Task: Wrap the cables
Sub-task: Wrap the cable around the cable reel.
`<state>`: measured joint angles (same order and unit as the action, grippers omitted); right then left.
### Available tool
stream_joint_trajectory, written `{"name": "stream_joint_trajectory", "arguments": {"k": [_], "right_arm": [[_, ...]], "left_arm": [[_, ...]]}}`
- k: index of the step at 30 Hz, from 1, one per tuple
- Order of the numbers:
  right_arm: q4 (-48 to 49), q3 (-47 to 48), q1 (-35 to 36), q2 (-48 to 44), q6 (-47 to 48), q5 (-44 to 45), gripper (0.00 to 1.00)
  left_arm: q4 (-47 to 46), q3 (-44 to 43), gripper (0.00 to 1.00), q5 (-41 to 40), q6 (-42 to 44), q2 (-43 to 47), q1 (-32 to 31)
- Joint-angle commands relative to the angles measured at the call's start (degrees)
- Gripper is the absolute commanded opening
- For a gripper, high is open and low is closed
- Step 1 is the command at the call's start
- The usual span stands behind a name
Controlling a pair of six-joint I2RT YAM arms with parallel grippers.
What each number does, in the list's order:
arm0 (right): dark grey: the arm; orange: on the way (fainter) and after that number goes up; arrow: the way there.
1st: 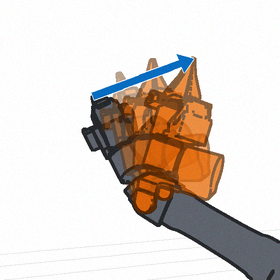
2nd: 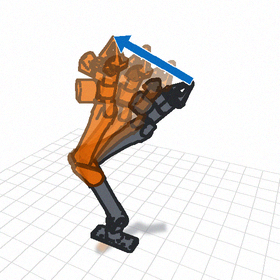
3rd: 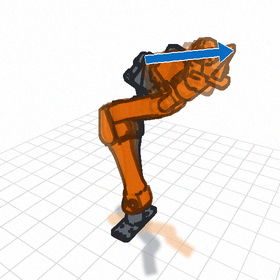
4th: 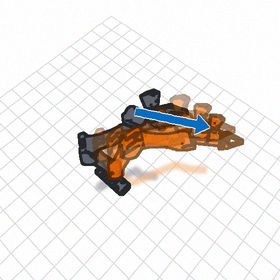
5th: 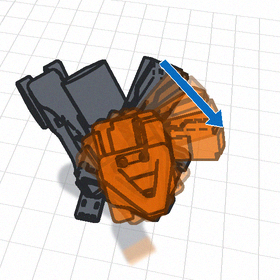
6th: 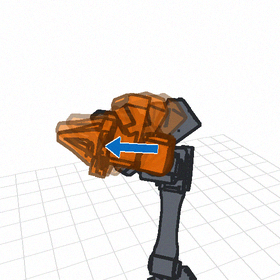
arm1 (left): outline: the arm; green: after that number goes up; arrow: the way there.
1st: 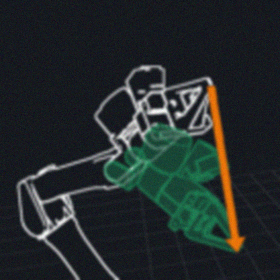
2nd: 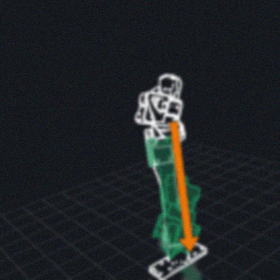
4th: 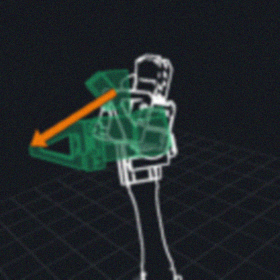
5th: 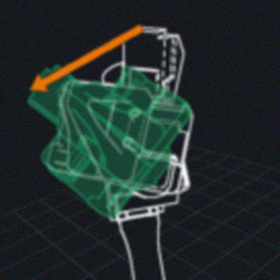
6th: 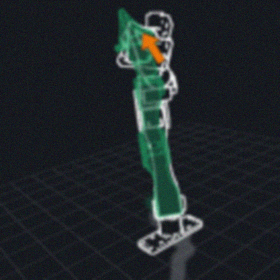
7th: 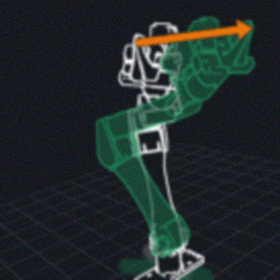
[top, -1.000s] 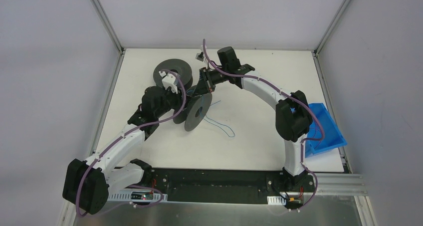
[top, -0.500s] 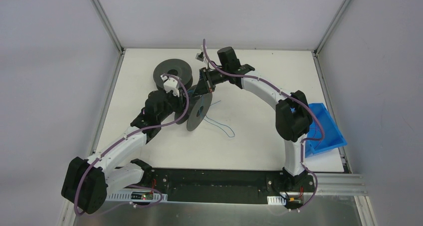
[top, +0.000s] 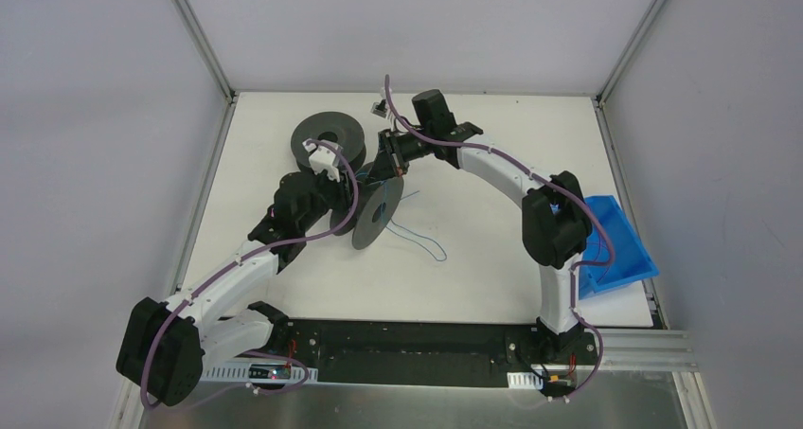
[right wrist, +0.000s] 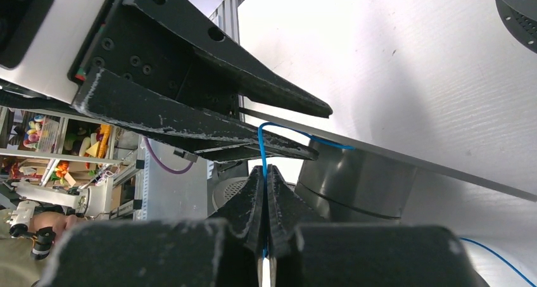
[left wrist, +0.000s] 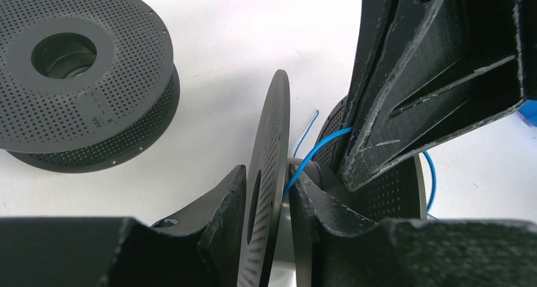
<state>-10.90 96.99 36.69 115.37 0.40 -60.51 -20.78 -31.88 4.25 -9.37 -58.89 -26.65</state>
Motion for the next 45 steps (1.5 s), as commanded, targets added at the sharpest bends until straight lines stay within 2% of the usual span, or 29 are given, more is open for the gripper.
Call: {"name": "stream_joint_trajectory", "arguments": {"k": [1, 3, 15, 19, 25, 29, 35, 38, 40, 45], "right_arm": [[1.2, 0.3, 0.2, 0.6, -0.2, -1.7, 0.0], [1.2, 0.4, 0.2, 0.7, -0.2, -1.7, 0.0], [1.5, 0.2, -0.4, 0.6, -2.2, 0.1, 0.0], [1.8, -0.1, -0.5, 0.2, -2.4, 0.5, 0.0], [1.8, -0.5, -0.6, 0.3, -2.1, -0.1, 0.0], [1.7, -1.4, -0.8, 0.1, -1.3, -0.3, 0.0], [1.7, -1.6, -0.9, 0.0, -1.2, -0.4, 0.0], [1.7, -1.7, -0.9, -0.1, -1.3, -0.4, 0.0], [2.0, -1.9, -0.9, -0.6, -1.5, 0.8, 0.07], [6.0, -6.1, -1.6, -6.8, -3.9, 9.4, 0.37]], "left_arm": [[-4.2, 0.4, 0.29, -0.7, 0.8, 0.9, -0.3], [-4.8, 0.6, 0.27, -0.7, 0.8, 0.6, -0.3], [-1.8, 1.8, 0.01, -1.2, 0.2, 1.1, -0.4], [1.5, 0.5, 0.0, -0.9, 0.1, 1.1, -0.3], [3.2, 0.2, 0.16, 0.2, 0.1, 1.1, -0.3], [3.8, 0.0, 0.17, 0.4, 0.0, 0.7, -0.4], [3.7, -0.5, 0.0, 0.8, 1.0, 0.2, -0.4], [3.4, -0.8, 0.0, 1.2, 1.5, 0.2, -0.4], [4.1, -1.2, 0.0, 0.3, 1.7, 0.2, -0.4], [11.3, -5.2, 0.0, -3.9, 1.9, 0.5, -0.3]]}}
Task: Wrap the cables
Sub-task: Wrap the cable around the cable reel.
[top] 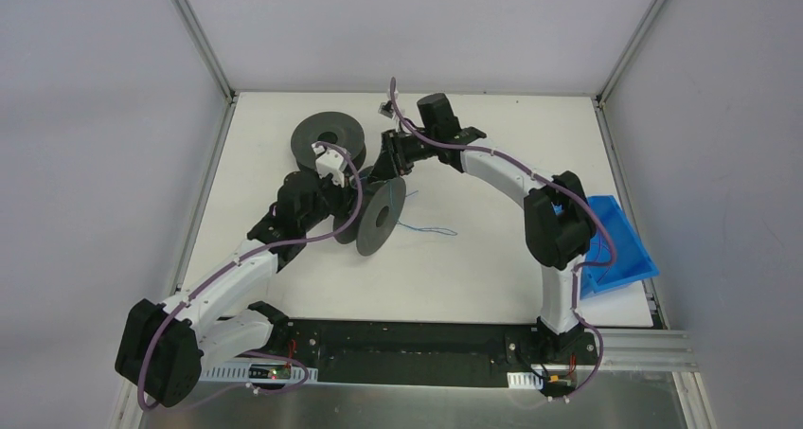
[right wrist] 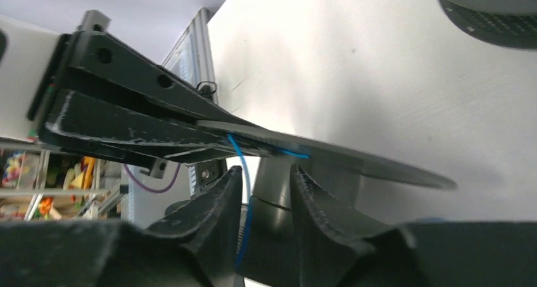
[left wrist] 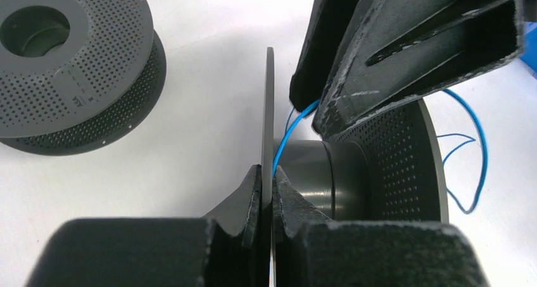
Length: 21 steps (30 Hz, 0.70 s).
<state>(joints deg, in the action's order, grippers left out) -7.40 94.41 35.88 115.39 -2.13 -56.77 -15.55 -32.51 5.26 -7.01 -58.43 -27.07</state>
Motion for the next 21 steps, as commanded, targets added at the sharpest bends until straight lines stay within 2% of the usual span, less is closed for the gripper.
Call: {"name": "stream_joint_trajectory", "arguments": {"k": [1, 5, 9, 11, 12, 15, 21], "right_arm": [[3.5, -4.9, -1.0, -8.4, -1.7, 7.9, 0.42], [8.9, -12.3, -2.2, -16.4, -3.3, 17.4, 0.56], [23.7, -29.7, -2.1, -27.3, -2.7, 22.0, 0.61], [27.3, -34.8, -1.6, -31.4, -0.5, 21.7, 0.76], [28.1, -37.1, -0.9, -33.1, 2.2, 21.7, 0.79], [31.1, -42.9, 1.2, -35.6, 12.2, 21.5, 0.8], [32.6, -44.1, 1.8, -30.1, 19.4, 17.0, 0.78]], "left_arm": [[7.5, -5.5, 0.0, -4.9, -0.4, 0.1, 0.1], [14.9, -9.6, 0.0, -7.5, -3.3, 0.2, 0.3], [23.4, -12.6, 0.0, -9.0, -4.7, 1.3, 0.7], [25.7, -13.2, 0.0, -9.4, -4.7, 3.1, 1.1], [26.6, -13.5, 0.0, -9.6, -5.1, 4.3, 1.5], [30.4, -15.4, 0.0, -11.0, -7.0, 7.3, 2.2], [35.5, -19.2, 0.0, -11.8, -6.9, 9.9, 2.5]]}}
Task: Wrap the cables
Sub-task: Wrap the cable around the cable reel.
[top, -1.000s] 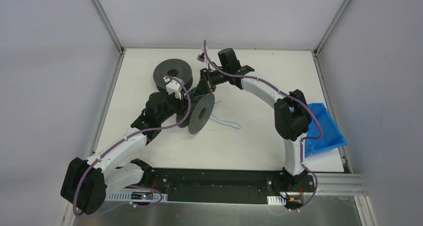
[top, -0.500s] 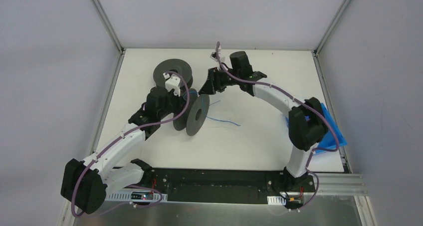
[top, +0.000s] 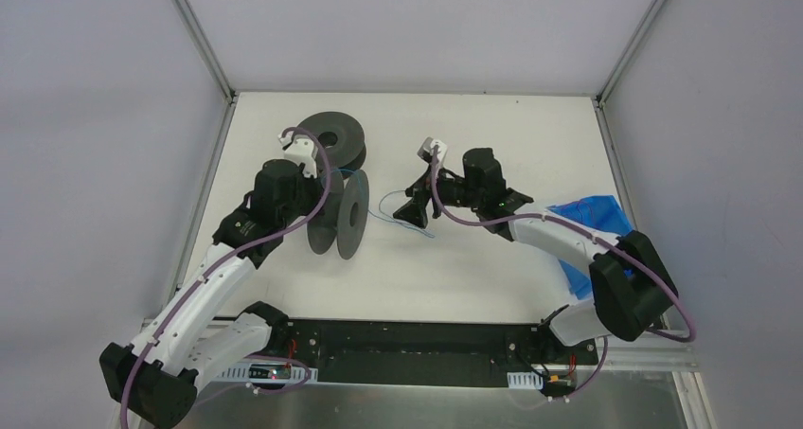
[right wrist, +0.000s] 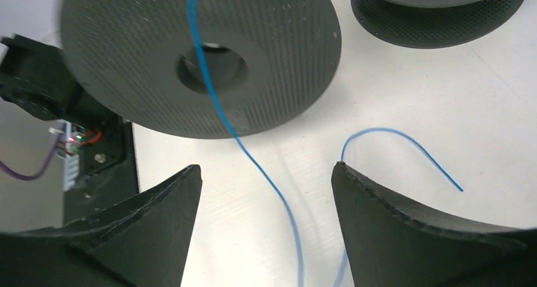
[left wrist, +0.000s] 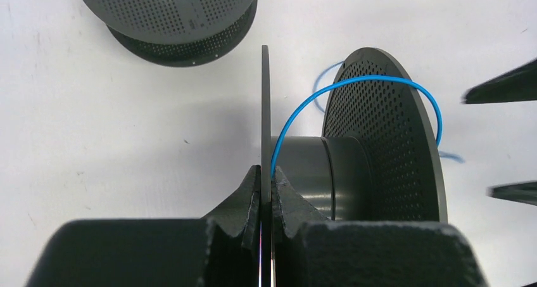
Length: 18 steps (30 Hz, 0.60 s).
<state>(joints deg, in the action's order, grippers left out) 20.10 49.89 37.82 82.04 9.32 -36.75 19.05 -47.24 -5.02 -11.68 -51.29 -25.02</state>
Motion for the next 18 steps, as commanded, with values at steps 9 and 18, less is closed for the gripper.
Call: {"name": "stream_joint_trajectory", "arguments": {"k": [9, 18], "right_arm": [[7.9, 1.1, 4.5, 12.1, 8.1, -1.0, 0.73], [15.1, 1.4, 8.0, 18.2, 4.9, 7.8, 0.58]], "left_arm": [[3.0, -6.2, 0.0, -3.5, -2.7, 4.9, 0.5], [5.6, -9.5, 0.0, -3.7, -3.6, 4.2, 0.8]]}}
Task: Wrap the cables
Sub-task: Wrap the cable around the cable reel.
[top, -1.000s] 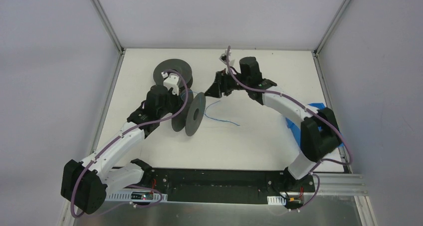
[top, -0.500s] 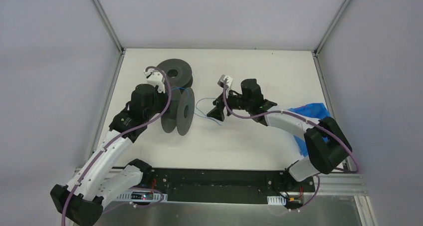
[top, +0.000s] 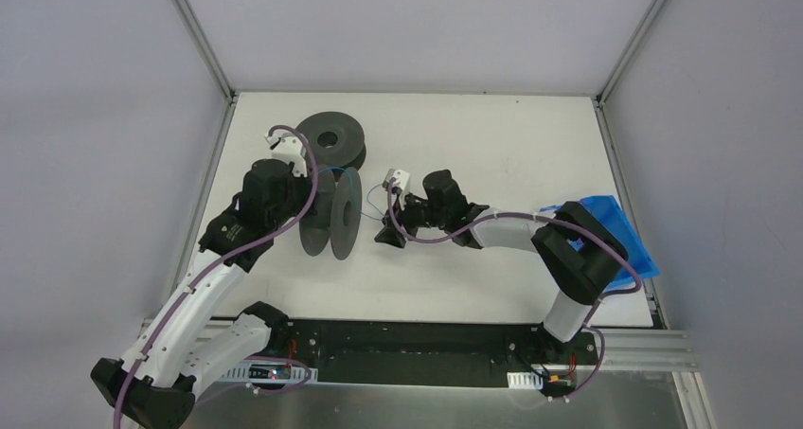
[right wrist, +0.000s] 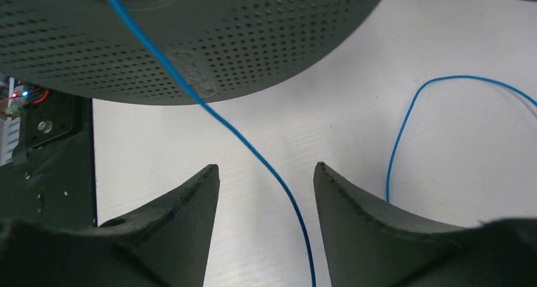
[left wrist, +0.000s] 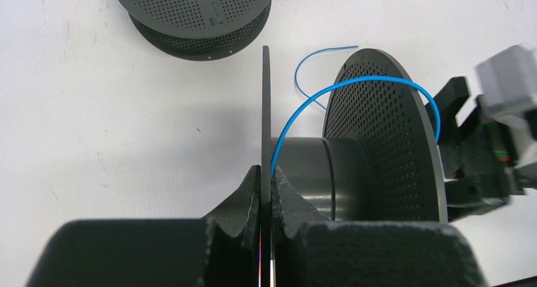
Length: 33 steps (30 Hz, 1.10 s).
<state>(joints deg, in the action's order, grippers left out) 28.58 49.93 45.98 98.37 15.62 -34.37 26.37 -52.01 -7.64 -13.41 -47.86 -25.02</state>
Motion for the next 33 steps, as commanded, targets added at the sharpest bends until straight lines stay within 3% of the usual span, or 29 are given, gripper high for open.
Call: {"name": "stream_joint_trajectory", "arguments": {"k": [1, 4, 5, 10, 15, 23, 28, 33], "right_arm": [[7.0, 1.3, -0.4, 2.1, -2.0, 6.9, 0.51], [11.2, -0.2, -2.8, 2.0, -6.7, 11.3, 0.03], [13.3, -1.0, -4.2, 1.3, -8.6, 12.2, 0.0], [13.4, -1.1, -11.1, -0.6, -15.4, 14.6, 0.0], [8.7, 1.2, -11.1, 2.4, -15.4, 11.7, 0.0], [9.3, -4.7, 1.5, -2.7, -10.0, 12.7, 0.0], [12.2, -6.6, 6.9, -5.1, -9.2, 7.6, 0.05], [14.9, -6.3, 8.3, -2.4, -9.5, 5.6, 0.07]], "left_arm": [[-0.7, -5.7, 0.0, -1.7, -1.9, 0.5, 0.9], [3.7, -8.4, 0.0, -2.6, -2.3, -0.5, 2.0], [4.9, -9.1, 0.0, -1.5, -2.6, -0.6, 2.8], [11.4, -14.3, 0.0, 7.9, -4.3, -1.5, 7.6], [14.3, -20.9, 0.0, 18.3, -6.5, -4.6, 11.5], [12.1, -26.0, 0.0, 20.3, -21.6, -7.2, 20.2], [8.4, -25.7, 0.0, 22.4, -29.0, -7.8, 20.7], [7.8, -24.6, 0.0, 17.8, -31.3, -7.1, 20.8]]}}
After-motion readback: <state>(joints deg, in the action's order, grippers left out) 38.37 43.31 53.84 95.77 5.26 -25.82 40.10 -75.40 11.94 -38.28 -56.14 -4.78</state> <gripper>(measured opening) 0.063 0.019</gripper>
